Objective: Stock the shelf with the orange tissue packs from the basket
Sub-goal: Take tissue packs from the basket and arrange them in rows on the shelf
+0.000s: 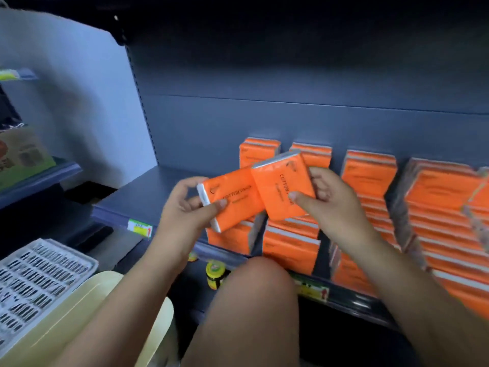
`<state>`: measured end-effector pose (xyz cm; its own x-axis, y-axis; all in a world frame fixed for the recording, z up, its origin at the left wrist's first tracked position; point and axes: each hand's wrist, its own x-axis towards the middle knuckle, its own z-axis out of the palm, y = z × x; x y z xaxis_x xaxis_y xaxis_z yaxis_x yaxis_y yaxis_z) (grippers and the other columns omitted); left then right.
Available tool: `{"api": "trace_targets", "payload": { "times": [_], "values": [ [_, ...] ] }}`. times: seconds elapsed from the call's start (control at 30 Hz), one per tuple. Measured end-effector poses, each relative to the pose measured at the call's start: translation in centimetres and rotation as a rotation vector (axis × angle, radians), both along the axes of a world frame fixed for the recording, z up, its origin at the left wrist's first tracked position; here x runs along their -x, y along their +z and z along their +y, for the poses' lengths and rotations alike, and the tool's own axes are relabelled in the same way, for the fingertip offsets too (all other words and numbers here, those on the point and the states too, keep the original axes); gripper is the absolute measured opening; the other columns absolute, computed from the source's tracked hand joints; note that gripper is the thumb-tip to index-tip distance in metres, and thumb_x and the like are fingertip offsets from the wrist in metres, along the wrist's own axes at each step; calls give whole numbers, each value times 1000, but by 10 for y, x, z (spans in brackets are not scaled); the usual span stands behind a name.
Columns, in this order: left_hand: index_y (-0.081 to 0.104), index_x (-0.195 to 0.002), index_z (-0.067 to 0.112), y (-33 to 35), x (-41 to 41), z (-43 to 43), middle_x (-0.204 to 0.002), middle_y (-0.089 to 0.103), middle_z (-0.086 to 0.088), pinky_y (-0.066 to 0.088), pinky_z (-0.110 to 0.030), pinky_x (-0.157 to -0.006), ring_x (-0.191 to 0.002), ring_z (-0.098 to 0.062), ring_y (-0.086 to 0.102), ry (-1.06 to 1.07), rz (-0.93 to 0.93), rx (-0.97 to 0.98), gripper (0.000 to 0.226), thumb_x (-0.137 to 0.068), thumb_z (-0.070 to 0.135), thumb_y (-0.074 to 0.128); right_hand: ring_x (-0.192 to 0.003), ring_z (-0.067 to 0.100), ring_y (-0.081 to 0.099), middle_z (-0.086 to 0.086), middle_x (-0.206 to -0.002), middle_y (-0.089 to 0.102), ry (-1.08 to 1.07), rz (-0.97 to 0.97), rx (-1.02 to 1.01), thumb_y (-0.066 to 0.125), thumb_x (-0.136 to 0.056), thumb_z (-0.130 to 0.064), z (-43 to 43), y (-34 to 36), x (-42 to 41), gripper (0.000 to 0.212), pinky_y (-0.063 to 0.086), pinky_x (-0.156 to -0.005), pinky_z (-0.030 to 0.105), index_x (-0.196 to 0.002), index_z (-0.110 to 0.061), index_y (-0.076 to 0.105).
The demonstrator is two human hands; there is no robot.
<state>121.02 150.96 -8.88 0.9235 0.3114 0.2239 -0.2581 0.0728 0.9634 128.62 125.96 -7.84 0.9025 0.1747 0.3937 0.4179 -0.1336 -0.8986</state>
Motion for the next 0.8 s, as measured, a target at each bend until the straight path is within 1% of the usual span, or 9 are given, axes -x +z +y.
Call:
{"api": "trace_targets", "payload": {
  "times": [0.1, 0.2, 0.3, 0.4, 0.5, 0.57, 0.63, 0.73, 0.8],
  "values": [
    [55, -111, 14, 9, -24, -38, -92, 78, -9, 51, -22, -55, -68, -14, 69, -122, 7, -101, 44, -81, -5, 80, -108, 12, 72, -5, -111, 77, -119, -38, -85, 80, -85, -1, -56, -11, 3, 43, 54, -98, 33, -114, -29, 67],
    [53, -107, 9, 16, -45, -83, -84, 75, -4, 47, -18, -53, -61, -8, 64, -221, -10, -161, 34, -87, -10, 72, -111, 11, 71, -9, -115, 77, -150, -23, -94, 79, -86, -1, -108, -19, 6, 42, 54, -99, 35, -118, -27, 68],
    [54, -108, 11, 21, -68, -130, -81, 70, -8, 44, -22, -54, -63, -13, 60, -281, -22, -189, 35, -86, -2, 78, -109, 13, 72, -4, -113, 77, -203, -15, -103, 78, -85, 4, -155, -21, 6, 42, 56, -97, 33, -117, -22, 68],
    [53, -95, 20, 22, -88, -180, -77, 57, -13, 39, -25, -51, -60, -17, 53, -271, -41, -219, 34, -84, 9, 83, -108, 19, 73, 3, -112, 78, -263, -18, -102, 77, -85, 7, -201, -19, 5, 41, 56, -96, 33, -120, -13, 69],
    [52, -95, 14, 22, -105, -226, -69, 55, -11, 41, -27, -50, -58, -19, 53, -305, -53, -264, 28, -89, 10, 80, -103, 15, 74, -1, -110, 78, -352, -20, -90, 78, -85, 4, -240, -21, 12, 40, 58, -89, 29, -120, -15, 69],
    [54, -101, 12, 21, -114, -254, -82, 66, -19, 50, -32, -62, -71, -23, 63, -355, -48, -254, 32, -86, 9, 83, -98, 13, 74, -5, -107, 78, -428, -17, -96, 79, -86, 0, -264, -21, 17, 38, 59, -84, 28, -118, -19, 70],
    [57, -107, 19, 18, -123, -279, -98, 70, -25, 53, -34, -64, -79, -26, 67, -398, -50, -273, 38, -83, 8, 85, -96, 12, 74, -6, -105, 78, -487, -1, -111, 78, -86, -2, -284, -21, 20, 36, 60, -83, 30, -116, -20, 69],
    [62, -115, 29, 18, -137, -316, -102, 76, -6, 54, -34, -70, -83, -16, 69, -498, -106, -325, 44, -87, -2, 78, -92, 7, 74, -11, -100, 78, -596, -4, -119, 76, -87, -3, -307, -19, 23, 33, 58, -80, 26, -111, -25, 70],
    [65, -115, 30, 21, -145, -339, -106, 75, 0, 54, -36, -75, -88, -15, 69, -536, -146, -371, 43, -87, 0, 78, -90, 6, 73, -10, -98, 77, -671, -9, -143, 76, -87, -4, -322, -16, 25, 32, 58, -80, 27, -109, -26, 70]
  ]
}}
